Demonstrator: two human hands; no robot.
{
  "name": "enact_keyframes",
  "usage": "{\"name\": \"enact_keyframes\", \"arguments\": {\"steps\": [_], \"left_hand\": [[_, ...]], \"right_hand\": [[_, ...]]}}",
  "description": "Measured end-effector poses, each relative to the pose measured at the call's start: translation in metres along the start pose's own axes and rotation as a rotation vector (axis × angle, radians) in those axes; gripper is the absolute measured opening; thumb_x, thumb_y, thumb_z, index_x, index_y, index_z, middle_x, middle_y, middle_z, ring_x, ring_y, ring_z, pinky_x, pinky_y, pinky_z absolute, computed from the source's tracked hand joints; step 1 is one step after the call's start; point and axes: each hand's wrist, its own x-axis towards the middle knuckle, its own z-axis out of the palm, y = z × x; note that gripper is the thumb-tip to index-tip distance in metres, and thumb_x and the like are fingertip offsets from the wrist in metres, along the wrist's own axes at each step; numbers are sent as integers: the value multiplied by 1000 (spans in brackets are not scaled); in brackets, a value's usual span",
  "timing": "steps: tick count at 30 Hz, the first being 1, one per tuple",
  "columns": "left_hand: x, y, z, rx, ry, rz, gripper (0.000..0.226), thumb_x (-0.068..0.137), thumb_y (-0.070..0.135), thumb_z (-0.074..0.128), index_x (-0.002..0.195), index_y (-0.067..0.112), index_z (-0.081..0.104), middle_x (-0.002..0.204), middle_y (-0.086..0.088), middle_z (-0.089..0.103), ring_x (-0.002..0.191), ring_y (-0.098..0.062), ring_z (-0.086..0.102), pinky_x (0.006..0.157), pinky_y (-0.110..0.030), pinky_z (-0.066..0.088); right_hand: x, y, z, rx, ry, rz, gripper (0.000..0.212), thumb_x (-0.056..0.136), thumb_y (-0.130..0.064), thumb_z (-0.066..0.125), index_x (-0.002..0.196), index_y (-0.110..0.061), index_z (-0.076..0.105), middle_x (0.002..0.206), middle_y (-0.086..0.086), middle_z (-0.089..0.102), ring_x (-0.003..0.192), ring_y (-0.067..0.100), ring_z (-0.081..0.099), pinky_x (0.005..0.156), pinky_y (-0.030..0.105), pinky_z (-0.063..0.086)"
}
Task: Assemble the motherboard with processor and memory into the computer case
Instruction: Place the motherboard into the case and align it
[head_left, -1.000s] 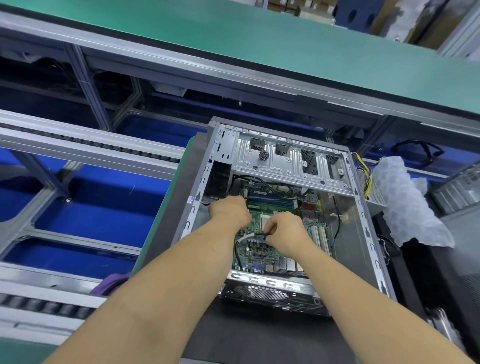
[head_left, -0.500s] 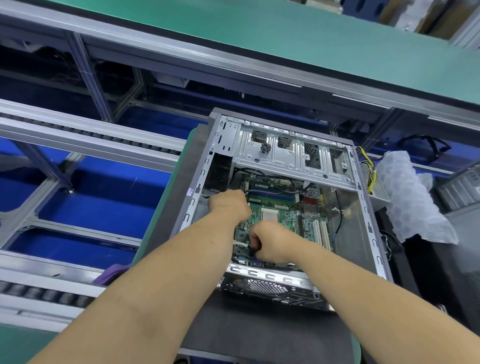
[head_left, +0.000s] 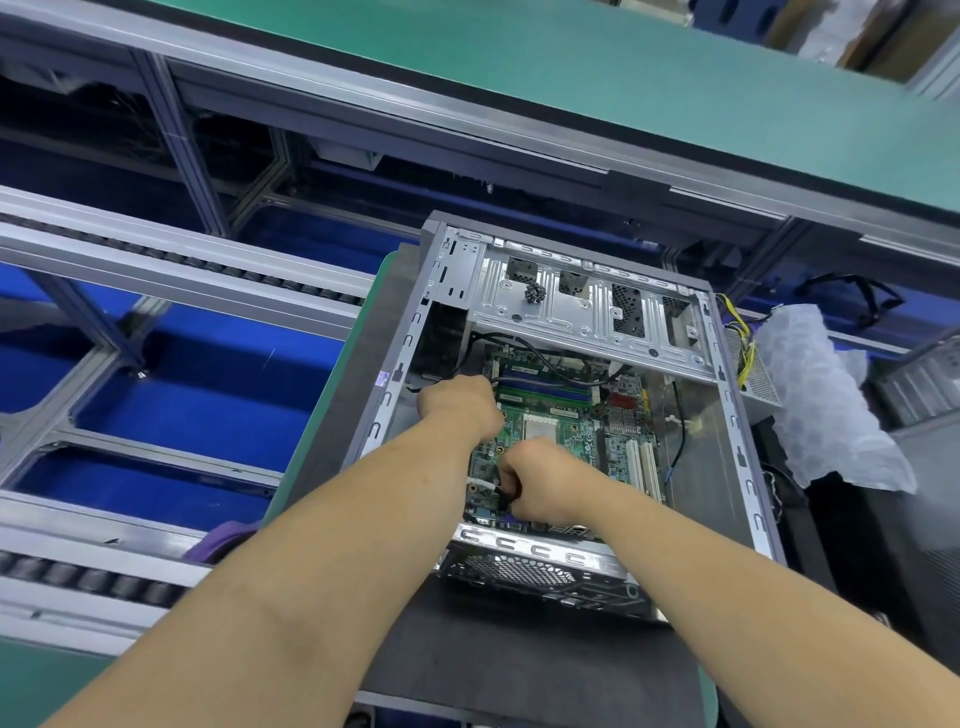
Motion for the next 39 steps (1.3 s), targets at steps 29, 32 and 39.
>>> {"name": "enact_keyframes", "arguments": {"steps": [29, 32, 39], "left_hand": [[0, -1, 0, -19, 15, 14, 14, 94, 31, 53, 94, 17, 53, 76, -1, 48, 82, -26, 54, 71, -37, 39], [0, -1, 0, -18, 18, 15, 12, 93, 29, 53, 94, 16, 53, 80, -1, 51, 82, -26, 54, 70, -37, 39], [0, -1, 0, -22, 36, 15, 10, 92, 26, 54, 93, 16, 56, 73, -1, 49, 79, -26, 56, 69, -36, 41]], "right_hand": [[4, 10, 6, 201, 66, 141, 15, 83, -14, 82, 79, -20, 68, 79, -6, 65, 77, 15, 61, 68, 21, 48], [2, 12, 5, 171, 71, 191, 15, 83, -24, 82, 87, -11, 77, 86, 5, 73, 82, 23, 67, 73, 29, 55], [1, 14, 6, 243, 93, 203, 17, 89, -27, 77, 95, -12, 81, 79, 0, 71, 75, 17, 64, 63, 20, 47]]}}
